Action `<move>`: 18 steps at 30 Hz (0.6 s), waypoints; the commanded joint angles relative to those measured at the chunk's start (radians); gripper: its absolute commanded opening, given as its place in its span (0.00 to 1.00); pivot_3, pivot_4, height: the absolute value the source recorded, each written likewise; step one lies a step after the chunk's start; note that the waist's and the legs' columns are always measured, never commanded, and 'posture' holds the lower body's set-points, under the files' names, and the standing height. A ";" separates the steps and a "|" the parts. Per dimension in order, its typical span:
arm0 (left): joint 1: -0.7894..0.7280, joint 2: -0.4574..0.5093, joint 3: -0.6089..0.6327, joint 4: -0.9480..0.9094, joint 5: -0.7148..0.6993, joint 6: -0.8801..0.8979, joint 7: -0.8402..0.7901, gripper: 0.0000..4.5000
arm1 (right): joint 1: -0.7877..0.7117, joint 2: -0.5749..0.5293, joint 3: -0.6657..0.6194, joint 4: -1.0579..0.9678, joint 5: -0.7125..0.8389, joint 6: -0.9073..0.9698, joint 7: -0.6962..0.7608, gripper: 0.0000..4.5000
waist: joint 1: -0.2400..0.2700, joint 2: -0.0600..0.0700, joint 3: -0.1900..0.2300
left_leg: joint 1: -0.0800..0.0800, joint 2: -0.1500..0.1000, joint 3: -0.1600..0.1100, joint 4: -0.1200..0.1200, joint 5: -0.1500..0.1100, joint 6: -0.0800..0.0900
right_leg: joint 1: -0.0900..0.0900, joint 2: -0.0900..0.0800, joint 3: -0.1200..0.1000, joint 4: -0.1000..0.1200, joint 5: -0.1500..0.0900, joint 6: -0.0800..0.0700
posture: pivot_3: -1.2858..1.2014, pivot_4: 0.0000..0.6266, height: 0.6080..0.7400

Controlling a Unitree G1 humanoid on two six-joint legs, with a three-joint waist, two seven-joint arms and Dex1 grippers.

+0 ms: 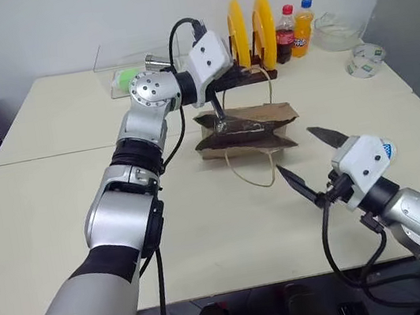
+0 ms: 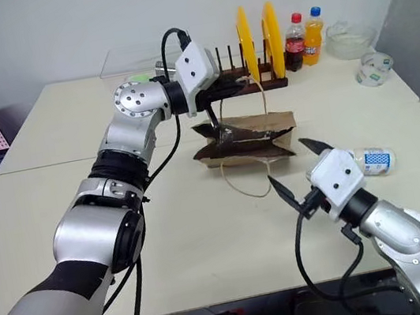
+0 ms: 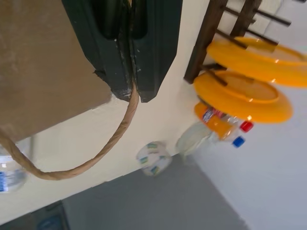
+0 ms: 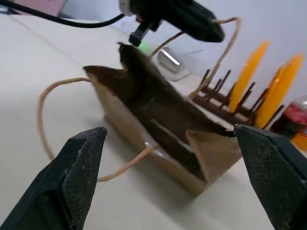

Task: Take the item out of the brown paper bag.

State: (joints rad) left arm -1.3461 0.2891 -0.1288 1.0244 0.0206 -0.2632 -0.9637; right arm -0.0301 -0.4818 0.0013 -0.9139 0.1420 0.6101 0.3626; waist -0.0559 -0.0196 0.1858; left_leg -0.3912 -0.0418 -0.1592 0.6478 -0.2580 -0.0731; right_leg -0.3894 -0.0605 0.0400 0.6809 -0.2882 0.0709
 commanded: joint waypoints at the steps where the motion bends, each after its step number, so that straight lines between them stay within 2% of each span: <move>1: -0.068 0.008 0.030 0.024 -0.003 -0.018 0.032 0.27 | -0.019 0.010 0.020 -0.014 -0.028 -0.002 -0.031 1.00 | 0.000 0.000 0.000 | 0.000 0.000 0.000 0.000 0.000 0.000 | 0.000 0.000 0.000 0.000 0.000 0.000 | 0.52 0.24 1.00; 6: -0.080 0.021 0.050 0.028 -0.023 -0.022 -0.008 0.63 | -0.053 0.028 0.048 0.007 -0.043 -0.007 -0.040 1.00 | -0.002 0.000 0.000 | 0.000 0.000 0.000 -0.001 0.000 0.000 | 0.000 0.000 0.000 0.000 0.000 0.000 | 0.52 0.24 1.00; 9: -0.045 0.060 0.059 -0.046 -0.054 0.025 -0.095 0.84 | -0.074 0.035 0.049 0.025 -0.048 -0.018 -0.040 1.00 | -0.005 0.000 0.000 | 0.000 0.000 0.000 -0.001 0.000 0.000 | 0.000 0.000 0.000 0.001 0.000 0.000 | 0.52 0.24 1.00; 14: 0.045 0.148 0.065 -0.221 -0.083 0.144 -0.163 0.84 | -0.085 0.040 0.035 0.057 -0.046 -0.051 -0.038 1.00 | -0.011 0.000 0.000 | 0.001 0.001 0.000 -0.001 0.000 0.000 | 0.000 0.001 0.001 0.001 0.000 0.000 | 0.52 0.24 1.00; 18: 0.154 0.201 0.113 -0.451 -0.154 0.378 -0.130 0.84 | -0.079 0.047 0.031 0.077 -0.028 -0.071 -0.030 1.00 | -0.010 0.000 0.000 | 0.001 0.001 0.000 -0.001 0.000 0.000 | 0.000 0.001 0.001 0.001 0.000 0.000 | 0.52 0.24 1.00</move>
State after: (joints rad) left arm -1.1947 0.4703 -0.0575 0.6907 -0.0841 0.0232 -1.1150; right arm -0.1051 -0.4399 0.0530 -0.8169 0.1022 0.5691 0.3280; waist -0.0659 -0.0192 0.1856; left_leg -0.3905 -0.0410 -0.1596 0.6471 -0.2580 -0.0731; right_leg -0.3897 -0.0599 0.0406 0.6820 -0.2881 0.0708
